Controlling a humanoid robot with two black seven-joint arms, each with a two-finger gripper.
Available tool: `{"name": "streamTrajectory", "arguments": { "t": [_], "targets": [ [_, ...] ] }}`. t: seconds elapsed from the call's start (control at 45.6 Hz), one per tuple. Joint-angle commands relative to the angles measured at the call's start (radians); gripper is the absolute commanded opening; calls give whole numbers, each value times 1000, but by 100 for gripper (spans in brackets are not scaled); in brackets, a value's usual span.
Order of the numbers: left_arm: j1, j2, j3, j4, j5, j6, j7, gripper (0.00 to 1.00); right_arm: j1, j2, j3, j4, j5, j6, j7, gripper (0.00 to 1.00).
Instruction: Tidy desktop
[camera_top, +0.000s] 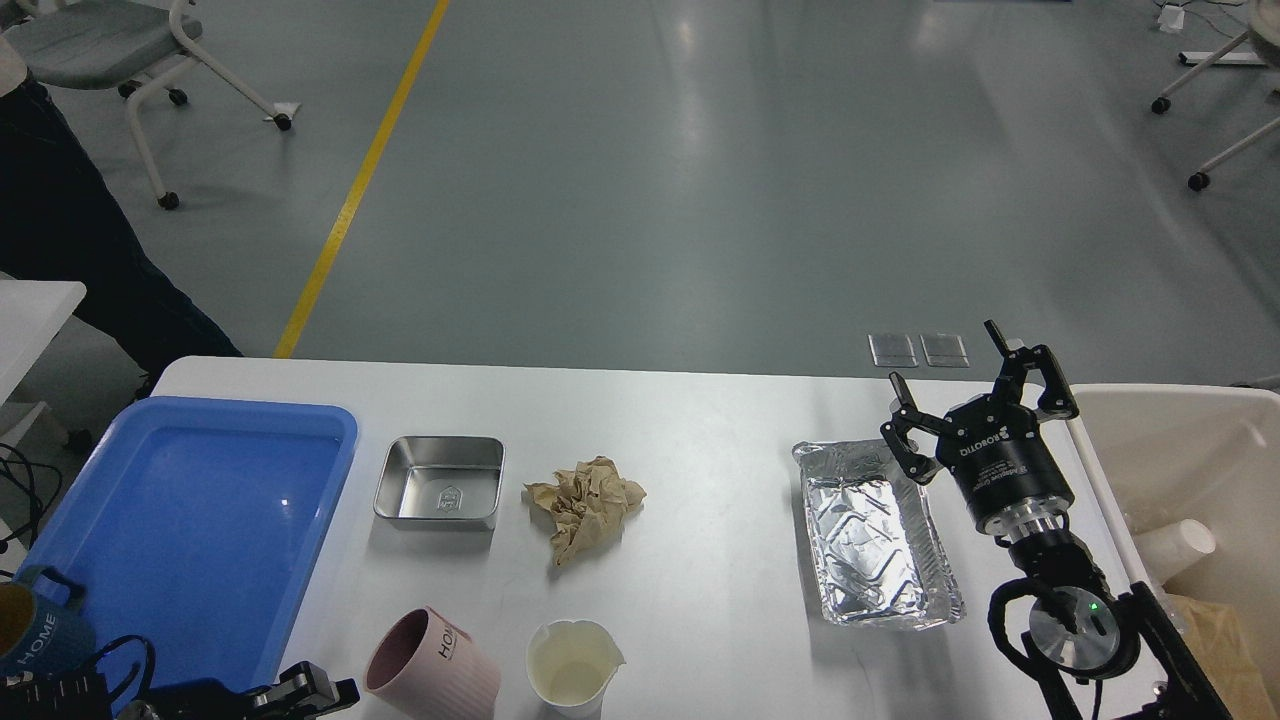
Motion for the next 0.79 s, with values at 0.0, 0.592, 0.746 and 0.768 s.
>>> {"name": "streamTrajectory", "arguments": {
  "t": [0.0,0.592,0.746,0.768],
  "targets": [
    [-3,-1,0,1,1,2,-1,1,0,1,0,0,-1,1,0,100],
    [-24,-43,-3,8,18,9,5,17,-1,5,0,1,-1,1,0,100],
    [-23,-66,-5,8,19,15,6,50,-1,5,0,3,-1,2,0,100],
    [-23,-66,-5,6,19,15,6,56,-1,5,0,3,-1,2,0,100]
  ]
}}
